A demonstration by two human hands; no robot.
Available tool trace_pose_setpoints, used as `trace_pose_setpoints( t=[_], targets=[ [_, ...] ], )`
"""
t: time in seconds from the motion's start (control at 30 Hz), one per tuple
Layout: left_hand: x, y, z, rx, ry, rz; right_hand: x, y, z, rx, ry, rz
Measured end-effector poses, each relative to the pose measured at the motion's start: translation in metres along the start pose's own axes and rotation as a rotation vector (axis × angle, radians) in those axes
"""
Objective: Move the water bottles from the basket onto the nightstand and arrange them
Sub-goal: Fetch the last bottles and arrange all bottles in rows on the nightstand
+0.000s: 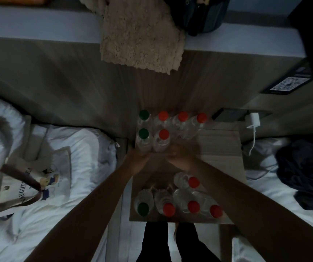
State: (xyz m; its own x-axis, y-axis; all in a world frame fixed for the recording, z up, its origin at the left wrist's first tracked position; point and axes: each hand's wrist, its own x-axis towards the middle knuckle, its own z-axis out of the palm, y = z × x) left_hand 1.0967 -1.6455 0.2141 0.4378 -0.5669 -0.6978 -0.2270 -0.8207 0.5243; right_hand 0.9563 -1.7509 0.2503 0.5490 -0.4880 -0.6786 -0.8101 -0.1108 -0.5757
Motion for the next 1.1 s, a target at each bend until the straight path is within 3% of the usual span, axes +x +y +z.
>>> trace_pose_setpoints(
  t=[0.17, 0.27, 0.43, 0.57, 0.9, 1.1],
  targets=[
    [-0.056, 0.006, 0.008, 0.155, 0.001, 0.237, -0.036, 0.023, -0.015, -0.175, 0.083, -0.135],
    [-0.084, 0.012, 0.019, 0.186, -0.009, 0.416, -0.062, 0.041, -0.029, -0.221, 0.085, -0.112],
    [-0.108, 0.023, 0.05, 0.216, 0.08, 0.516, -0.113, 0.064, -0.052, -0.363, 0.042, -0.181],
    [-0.119, 0.037, 0.072, 0.309, 0.035, 0.494, -0.135, 0.083, -0.05, -0.317, 0.14, -0.145],
    [-0.113, 0.066, 0.105, 0.505, 0.044, 0.441, -0.131, 0.099, -0.043, -0.346, 0.168, -0.211],
    [-0.106, 0.068, 0.113, 0.438, 0.053, 0.36, -0.118, 0.102, -0.038, -0.439, 0.181, -0.123]
  ],
)
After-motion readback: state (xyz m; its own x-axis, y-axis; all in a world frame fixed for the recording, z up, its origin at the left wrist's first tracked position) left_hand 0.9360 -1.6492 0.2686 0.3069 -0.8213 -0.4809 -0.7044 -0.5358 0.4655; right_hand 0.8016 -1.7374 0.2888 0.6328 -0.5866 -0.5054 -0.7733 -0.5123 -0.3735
